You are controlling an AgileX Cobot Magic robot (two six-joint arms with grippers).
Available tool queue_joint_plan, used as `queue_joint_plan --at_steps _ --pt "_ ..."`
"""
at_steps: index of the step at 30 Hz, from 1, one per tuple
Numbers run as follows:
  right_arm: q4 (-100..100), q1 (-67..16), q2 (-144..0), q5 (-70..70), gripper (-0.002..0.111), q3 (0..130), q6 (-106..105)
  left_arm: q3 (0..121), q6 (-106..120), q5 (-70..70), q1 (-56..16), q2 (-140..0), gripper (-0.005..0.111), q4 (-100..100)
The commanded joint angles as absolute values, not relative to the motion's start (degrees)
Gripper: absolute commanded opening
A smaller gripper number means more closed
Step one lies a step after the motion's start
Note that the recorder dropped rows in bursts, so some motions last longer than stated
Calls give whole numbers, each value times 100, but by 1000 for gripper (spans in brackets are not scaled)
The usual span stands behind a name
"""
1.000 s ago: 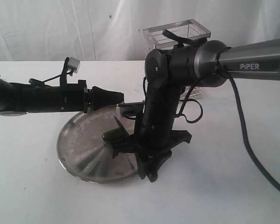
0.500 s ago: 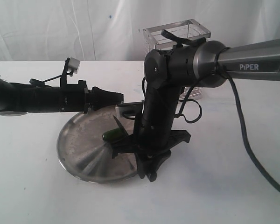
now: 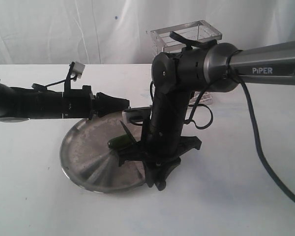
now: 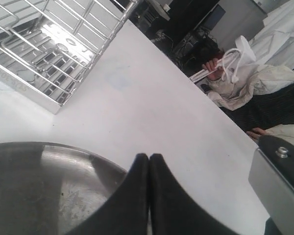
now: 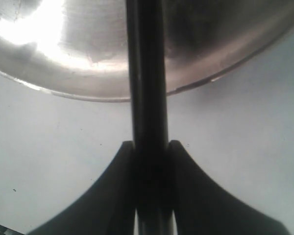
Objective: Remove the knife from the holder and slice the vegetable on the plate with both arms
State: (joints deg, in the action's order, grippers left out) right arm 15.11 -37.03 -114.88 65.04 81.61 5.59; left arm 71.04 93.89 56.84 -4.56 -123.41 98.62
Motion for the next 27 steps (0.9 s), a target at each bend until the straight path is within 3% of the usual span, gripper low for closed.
queue_joint_plan --at_steps 1,27 --pt "1463 -3707 -11438 6462 0 8216 580 7132 9455 5572 -470 -12335 0 9975" --pt "1451 -3707 -11438 6428 0 8180 622 6974 9444 4439 -814 -12335 0 9583"
